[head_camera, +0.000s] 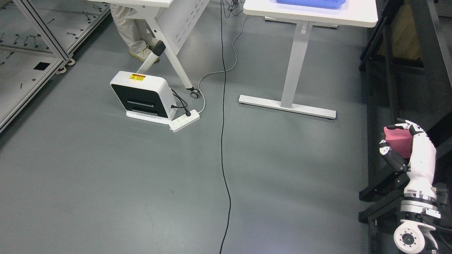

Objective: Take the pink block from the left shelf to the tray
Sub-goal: 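Carry the pink block in the right hand while turning to the white table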

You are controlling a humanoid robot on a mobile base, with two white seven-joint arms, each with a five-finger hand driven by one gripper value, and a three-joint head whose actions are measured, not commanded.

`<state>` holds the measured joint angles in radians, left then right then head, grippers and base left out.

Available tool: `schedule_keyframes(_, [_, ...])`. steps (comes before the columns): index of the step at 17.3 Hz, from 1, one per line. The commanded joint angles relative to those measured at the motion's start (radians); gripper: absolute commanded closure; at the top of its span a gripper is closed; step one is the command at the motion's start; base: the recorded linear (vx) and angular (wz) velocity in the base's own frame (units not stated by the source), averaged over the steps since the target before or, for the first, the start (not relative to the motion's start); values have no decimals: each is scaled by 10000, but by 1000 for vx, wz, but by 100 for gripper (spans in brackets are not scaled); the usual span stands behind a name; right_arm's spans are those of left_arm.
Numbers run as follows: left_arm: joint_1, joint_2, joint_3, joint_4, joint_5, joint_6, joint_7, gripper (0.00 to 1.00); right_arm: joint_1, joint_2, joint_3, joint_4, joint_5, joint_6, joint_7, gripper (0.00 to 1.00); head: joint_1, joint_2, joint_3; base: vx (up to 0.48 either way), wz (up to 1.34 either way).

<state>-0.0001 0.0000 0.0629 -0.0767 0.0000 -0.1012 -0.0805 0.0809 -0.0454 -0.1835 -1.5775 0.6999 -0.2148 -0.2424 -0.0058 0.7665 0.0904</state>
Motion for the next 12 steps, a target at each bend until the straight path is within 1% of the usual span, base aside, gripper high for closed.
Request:
schedule_keyframes(1, [93,175,0,0,-15,0,7,0,341,132,-67,21,11,-46,-92,97,0,0,0,36,-92])
schedule_keyframes(6, [93,175,0,0,-15,0,7,0,433,280,-113,51,11,-46,-107,96,0,0,0,49,-41])
schedule_keyframes(12, [93,175,0,0,-15,0,7,0,587,280,-113,36,11,-61,-107,96,0,0,0,67,219])
